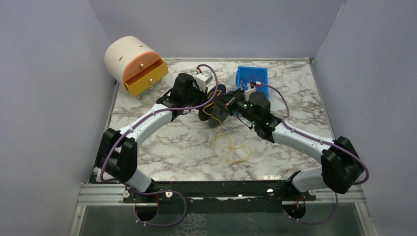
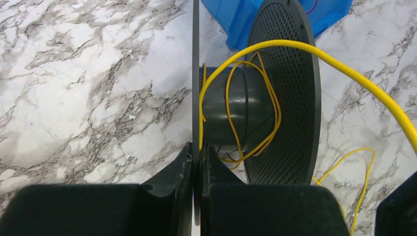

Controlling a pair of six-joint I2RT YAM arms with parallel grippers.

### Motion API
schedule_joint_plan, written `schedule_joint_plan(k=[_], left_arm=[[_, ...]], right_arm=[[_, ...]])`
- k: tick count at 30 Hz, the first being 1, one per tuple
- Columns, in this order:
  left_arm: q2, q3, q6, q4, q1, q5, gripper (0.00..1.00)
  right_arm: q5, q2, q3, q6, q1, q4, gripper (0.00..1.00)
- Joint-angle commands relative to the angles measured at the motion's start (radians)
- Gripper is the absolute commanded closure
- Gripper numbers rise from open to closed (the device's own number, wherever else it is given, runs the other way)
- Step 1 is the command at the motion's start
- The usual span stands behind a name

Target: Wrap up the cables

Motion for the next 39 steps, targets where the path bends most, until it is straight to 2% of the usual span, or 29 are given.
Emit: schedule_joint_plan(k=[1, 2, 16, 21, 25, 27, 39], left_arm=[[0.003, 0.027, -0.001, 0.028, 0.004, 0.01, 0.97], [0.003, 0.027, -0.002, 0.027, 0.003, 0.012, 1.0], [-0.084, -0.02, -0.002, 0.027, -0.009, -0.102, 1.0], [-0.144, -0.033, 0.013, -0.013, -0.055, -0.183, 1.0], [-0.179, -0.007, 0.026, -0.092, -0.152, -0.308, 1.0], [-0.196, 0.016, 0.024, -0.14, -0.178, -0.323, 1.0], [-0.388, 0.019, -0.019, -0.345, -0.183, -0.36, 1.0]], right_arm=[[0.019, 0.007, -0.018, 0.017, 0.005, 0.035, 0.99], [0.02, 0.005, -0.018, 0.018, 0.005, 0.033, 0.99], [0.047, -0.072, -0.019, -0.033, -0.02, -0.04, 0.99], [0.081, -0.155, -0.015, -0.14, -0.05, -0.147, 0.96], [0.132, -0.223, -0.024, -0.229, -0.074, -0.231, 0.95], [0.16, -0.252, -0.023, -0.28, -0.085, -0.276, 0.95], [0.265, -0.367, -0.015, -0.62, -0.108, -0.403, 0.95]])
